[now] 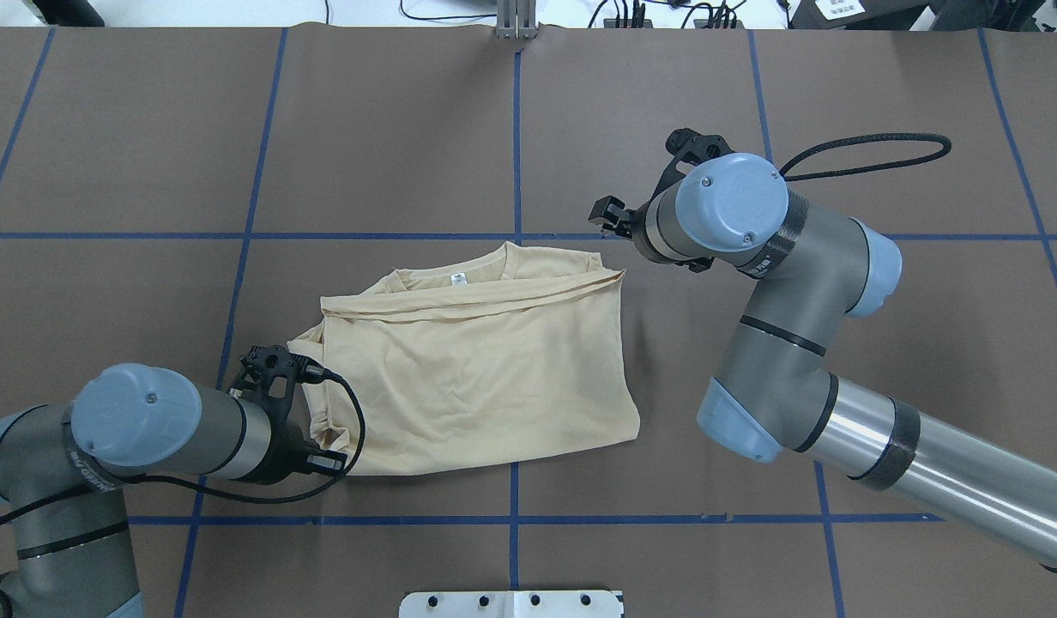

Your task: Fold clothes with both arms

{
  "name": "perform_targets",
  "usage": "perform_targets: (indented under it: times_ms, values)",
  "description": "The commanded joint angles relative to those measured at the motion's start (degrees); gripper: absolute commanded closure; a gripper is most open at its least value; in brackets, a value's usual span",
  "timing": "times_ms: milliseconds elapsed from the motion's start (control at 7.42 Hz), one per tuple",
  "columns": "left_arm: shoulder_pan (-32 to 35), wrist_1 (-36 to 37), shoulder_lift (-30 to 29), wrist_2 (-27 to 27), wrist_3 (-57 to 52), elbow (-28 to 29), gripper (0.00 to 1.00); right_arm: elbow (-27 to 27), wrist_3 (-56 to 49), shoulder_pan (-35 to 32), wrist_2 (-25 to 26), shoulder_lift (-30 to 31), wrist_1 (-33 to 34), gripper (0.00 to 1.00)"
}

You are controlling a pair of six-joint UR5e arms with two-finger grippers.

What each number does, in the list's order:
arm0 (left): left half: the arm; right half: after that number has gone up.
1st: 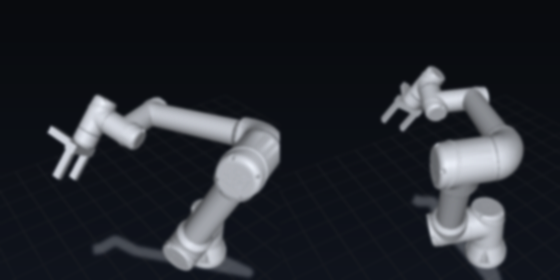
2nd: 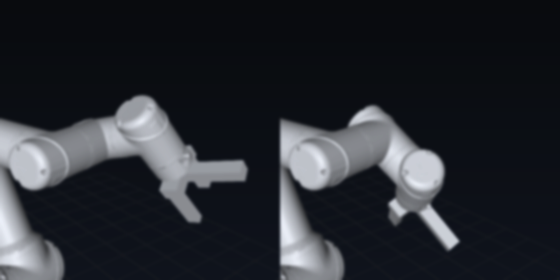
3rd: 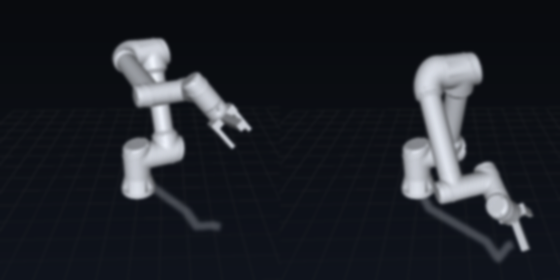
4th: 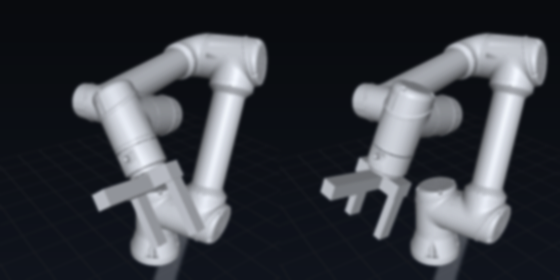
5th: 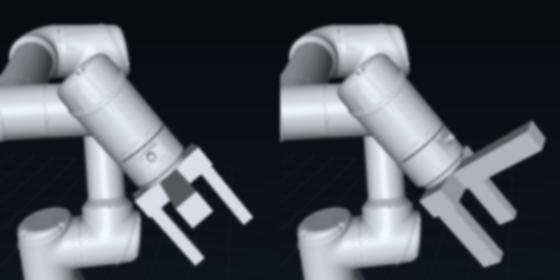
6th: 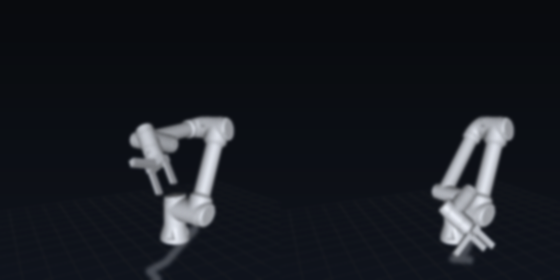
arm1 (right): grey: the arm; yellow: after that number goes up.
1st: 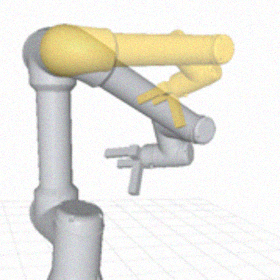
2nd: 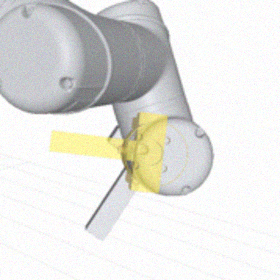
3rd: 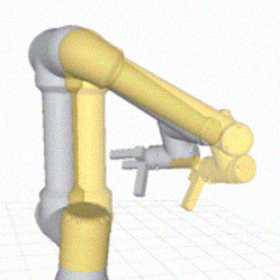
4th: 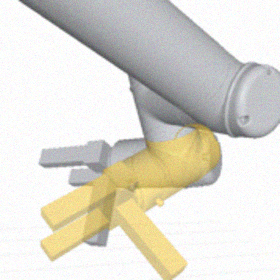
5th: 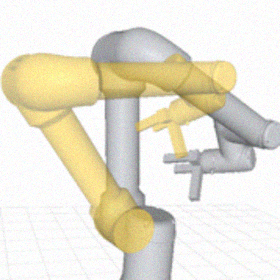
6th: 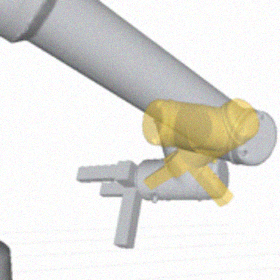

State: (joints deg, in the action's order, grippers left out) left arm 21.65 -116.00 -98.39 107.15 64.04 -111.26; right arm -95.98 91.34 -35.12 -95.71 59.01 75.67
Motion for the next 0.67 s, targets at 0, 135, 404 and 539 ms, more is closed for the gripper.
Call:
perform_targets:
  times_ms: [0,135,404,539]
  values:
    - [5.7,2.3,0.3,-0.1,-5.6,0.7,1.0,0.0,0.2,0.1,0.0,0.0,0.0,0.0]
    - [9.3,4.6,0.2,-0.1,-9.6,1.1,1.0,0.0,0.2,0.1,0.0,0.0,0.0,0.0]
    - [15.2,5.0,-3.0,-3.1,-18.2,8.3,1.0,0.0,0.2,0.1,0.0,-0.2,0.0,0.0]
    - [20.1,5.3,-11.6,-5.5,-23.8,17.3,1.0,0.0,0.3,0.2,0.1,-0.3,0.0,0.0]
